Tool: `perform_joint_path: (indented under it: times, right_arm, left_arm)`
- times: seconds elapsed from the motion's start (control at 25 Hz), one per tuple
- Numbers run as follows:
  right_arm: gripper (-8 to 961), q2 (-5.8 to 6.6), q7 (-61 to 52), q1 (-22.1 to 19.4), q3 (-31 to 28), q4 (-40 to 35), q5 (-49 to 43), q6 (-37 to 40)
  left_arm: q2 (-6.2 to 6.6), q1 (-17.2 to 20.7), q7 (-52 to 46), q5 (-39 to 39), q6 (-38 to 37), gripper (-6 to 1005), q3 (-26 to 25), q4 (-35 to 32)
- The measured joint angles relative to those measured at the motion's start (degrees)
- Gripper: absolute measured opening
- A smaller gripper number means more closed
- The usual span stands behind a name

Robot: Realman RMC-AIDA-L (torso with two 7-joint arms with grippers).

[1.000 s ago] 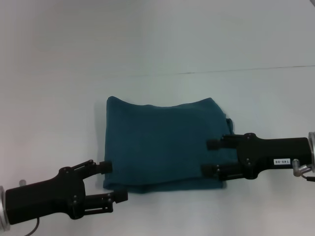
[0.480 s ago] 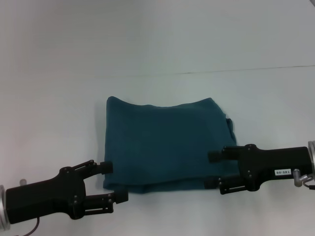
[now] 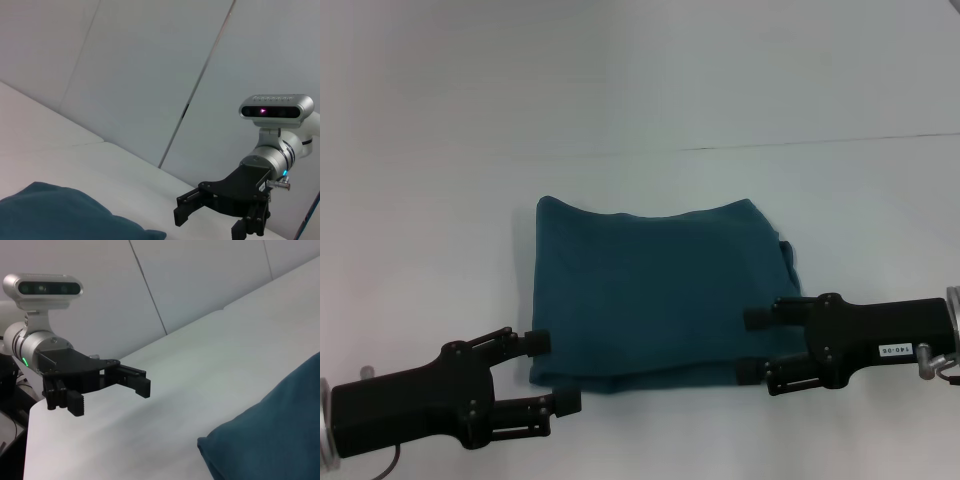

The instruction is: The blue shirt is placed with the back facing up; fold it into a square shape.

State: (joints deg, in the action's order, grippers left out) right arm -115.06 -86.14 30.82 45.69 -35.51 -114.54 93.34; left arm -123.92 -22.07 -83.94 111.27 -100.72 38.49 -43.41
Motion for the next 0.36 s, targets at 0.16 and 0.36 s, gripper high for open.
perform_joint_path:
  times: [0.16,0.36]
  right_arm:
    - [927,0.02,-0.5,0.0,0.0,0.0,0.0,0.0]
    - [927,0.02,-0.8,0.0,0.0,0.0,0.0,0.0]
  left_arm:
    - [0.0,0.0,0.0,0.0,0.0,951,0.0,0.0]
    - [0.0,0.0,0.0,0.1,0.0,951,0.0,0.0]
